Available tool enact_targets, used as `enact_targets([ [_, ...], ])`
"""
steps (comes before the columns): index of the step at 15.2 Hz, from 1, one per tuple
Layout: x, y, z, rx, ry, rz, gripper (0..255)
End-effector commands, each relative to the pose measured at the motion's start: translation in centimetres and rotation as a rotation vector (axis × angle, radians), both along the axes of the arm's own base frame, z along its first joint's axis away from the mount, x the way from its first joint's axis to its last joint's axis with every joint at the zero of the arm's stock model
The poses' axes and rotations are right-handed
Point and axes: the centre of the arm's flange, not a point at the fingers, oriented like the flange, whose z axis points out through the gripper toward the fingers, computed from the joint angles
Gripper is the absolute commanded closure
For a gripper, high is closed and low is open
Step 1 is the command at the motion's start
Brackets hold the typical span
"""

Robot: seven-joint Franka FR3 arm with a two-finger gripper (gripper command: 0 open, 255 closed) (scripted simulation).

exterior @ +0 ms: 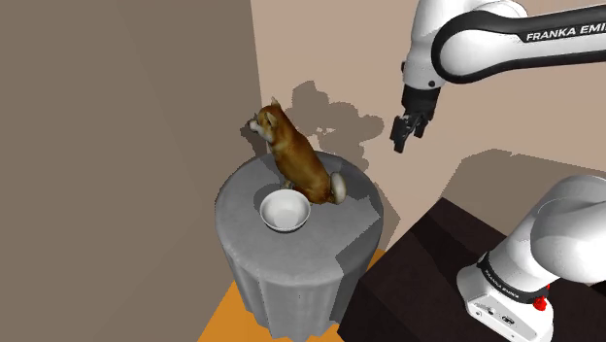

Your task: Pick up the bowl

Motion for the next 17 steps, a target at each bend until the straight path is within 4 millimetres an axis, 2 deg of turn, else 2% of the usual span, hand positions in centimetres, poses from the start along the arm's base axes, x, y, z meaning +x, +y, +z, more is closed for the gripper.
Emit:
enact_targets([
  [1, 1.3, 1.8, -1.8, 0.003, -0.001, 0.004, 0],
  [17, 12.1, 15.3, -13.6, 0.022, -0.002, 0.041, 0],
])
